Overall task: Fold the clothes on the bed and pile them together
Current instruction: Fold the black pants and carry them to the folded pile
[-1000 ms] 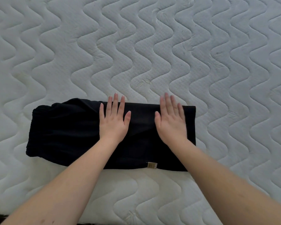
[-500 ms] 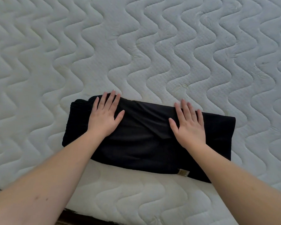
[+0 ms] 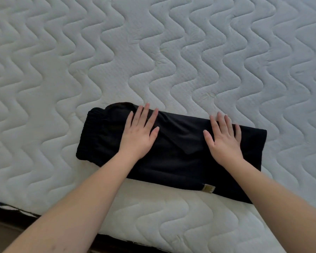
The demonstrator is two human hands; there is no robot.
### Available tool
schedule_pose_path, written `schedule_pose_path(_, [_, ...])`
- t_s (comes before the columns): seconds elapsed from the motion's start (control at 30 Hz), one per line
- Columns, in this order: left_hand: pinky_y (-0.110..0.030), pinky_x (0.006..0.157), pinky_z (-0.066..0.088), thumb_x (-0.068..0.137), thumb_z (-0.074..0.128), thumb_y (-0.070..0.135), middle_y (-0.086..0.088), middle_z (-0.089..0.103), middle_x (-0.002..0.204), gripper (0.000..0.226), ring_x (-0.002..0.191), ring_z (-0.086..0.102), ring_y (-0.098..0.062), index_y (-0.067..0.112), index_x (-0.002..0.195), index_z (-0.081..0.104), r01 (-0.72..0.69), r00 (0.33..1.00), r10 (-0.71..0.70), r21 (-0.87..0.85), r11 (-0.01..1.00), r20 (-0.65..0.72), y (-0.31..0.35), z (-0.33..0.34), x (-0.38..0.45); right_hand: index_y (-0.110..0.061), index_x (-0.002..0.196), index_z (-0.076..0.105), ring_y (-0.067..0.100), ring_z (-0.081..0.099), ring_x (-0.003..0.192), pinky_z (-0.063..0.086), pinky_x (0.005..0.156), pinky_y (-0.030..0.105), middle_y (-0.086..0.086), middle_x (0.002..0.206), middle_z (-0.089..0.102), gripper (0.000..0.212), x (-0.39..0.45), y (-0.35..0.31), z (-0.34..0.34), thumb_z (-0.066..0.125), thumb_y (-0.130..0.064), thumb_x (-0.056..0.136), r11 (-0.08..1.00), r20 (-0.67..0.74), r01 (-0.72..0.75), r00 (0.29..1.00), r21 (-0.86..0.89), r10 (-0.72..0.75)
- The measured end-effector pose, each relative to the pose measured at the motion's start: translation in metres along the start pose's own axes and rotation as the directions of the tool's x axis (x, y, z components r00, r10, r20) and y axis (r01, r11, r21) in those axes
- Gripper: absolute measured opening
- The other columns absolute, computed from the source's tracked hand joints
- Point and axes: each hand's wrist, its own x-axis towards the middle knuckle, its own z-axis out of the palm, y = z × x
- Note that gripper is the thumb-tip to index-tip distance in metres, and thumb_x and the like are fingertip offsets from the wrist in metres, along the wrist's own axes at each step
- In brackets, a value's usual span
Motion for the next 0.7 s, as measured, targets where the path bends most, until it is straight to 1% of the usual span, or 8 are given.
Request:
schedule_pose_path(0.07, [-0.044,0.123,0.005,0.102,0.020,0.049,-0.006,0.007,0.165,0.061,0.152,0.005,-0.023,0.028,0.157,0.006,-0.089,0.996,0.088,-0.027,0.996,-0.024,0.039,0.004,-0.004,-0.030,0.153,0.012,0.016,-0.004,0.149,-0.008,0.118,0.041,-0.002,0.163,0.004,0.055,-0.011,0.010,-0.009,0.026,-0.044,0.101,0.987,-0.143,-0.100,0.983,0.127,0.118])
schedule_pose_path(0.13, [-0.044,0.123,0.008,0.102,0.024,0.048,-0.005,0.010,0.165,0.060,0.152,0.008,-0.023,0.028,0.157,0.010,-0.171,0.985,0.170,-0.038,0.985,-0.027,0.077,0.010,-0.005,-0.026,0.149,0.025,0.024,0.015,0.145,0.009,0.116,0.046,0.003,0.158,0.019,0.053,-0.025,0.033,-0.019,0.039,-0.038,0.099,0.910,-0.252,-0.295,0.894,0.292,0.371])
schedule_pose_path(0.2, [-0.045,0.123,0.009,0.102,0.027,0.048,-0.005,0.010,0.165,0.060,0.152,0.009,-0.023,0.028,0.157,0.014,-0.247,0.969,0.247,-0.038,0.968,-0.001,0.110,0.019,-0.009,-0.020,0.146,0.032,0.031,0.029,0.137,0.022,0.111,0.050,0.010,0.150,0.030,0.060,-0.036,0.062,-0.025,0.051,-0.044,0.094,0.736,-0.151,-0.515,0.765,0.439,0.626])
schedule_pose_path(0.27, [-0.045,0.123,0.010,0.102,0.029,0.047,-0.004,0.009,0.165,0.060,0.152,0.009,-0.023,0.028,0.157,0.016,-0.341,0.939,0.341,-0.014,0.940,0.041,0.138,0.028,-0.014,-0.015,0.138,0.041,0.033,0.039,0.130,0.033,0.108,0.050,0.013,0.140,0.043,0.068,-0.046,0.089,-0.028,0.061,-0.054,0.086,0.590,0.044,-0.647,0.691,0.483,0.722])
schedule_pose_path(0.4, [-0.051,0.121,0.009,0.100,0.026,0.056,-0.005,0.006,0.165,0.066,0.152,0.007,-0.025,0.026,0.157,0.014,-0.386,0.919,0.383,0.016,0.922,0.091,0.171,0.045,-0.024,-0.011,0.108,0.061,0.023,0.061,0.098,0.051,0.081,0.039,0.004,0.107,0.063,0.056,-0.053,0.116,-0.027,0.066,-0.060,0.080,0.619,0.202,-0.569,0.803,0.540,0.561])
schedule_pose_path(0.5, [-0.059,0.119,0.007,0.096,0.023,0.066,-0.005,0.002,0.166,0.073,0.152,0.002,-0.030,0.028,0.157,0.011,-0.386,0.920,0.379,0.065,0.920,0.101,0.179,0.050,-0.025,-0.013,0.095,0.060,0.017,0.060,0.080,0.042,0.057,0.029,-0.002,0.089,0.063,0.046,-0.049,0.119,-0.026,0.064,-0.058,0.083,0.692,0.203,-0.497,0.862,0.523,0.464])
schedule_pose_path(0.6, [-0.066,0.115,0.006,0.094,0.022,0.071,-0.006,0.001,0.166,0.077,0.151,0.001,-0.033,0.029,0.157,0.010,-0.380,0.922,0.369,0.093,0.920,0.116,0.188,0.051,-0.024,-0.017,0.097,0.053,0.013,0.053,0.078,0.035,0.057,0.025,-0.010,0.083,0.053,0.033,-0.046,0.119,-0.025,0.063,-0.047,0.088,0.741,0.156,-0.402,0.911,0.538,0.381])
schedule_pose_path(0.7, [-0.069,0.113,0.004,0.094,0.021,0.069,-0.006,0.000,0.166,0.076,0.151,0.000,-0.033,0.030,0.157,0.009,-0.366,0.926,0.352,0.094,0.926,0.140,0.209,0.050,-0.022,-0.018,0.103,0.053,0.015,0.055,0.082,0.040,0.067,0.030,-0.010,0.083,0.054,0.027,-0.050,0.132,-0.023,0.061,-0.041,0.092,0.698,0.148,-0.363,0.925,0.617,0.350])
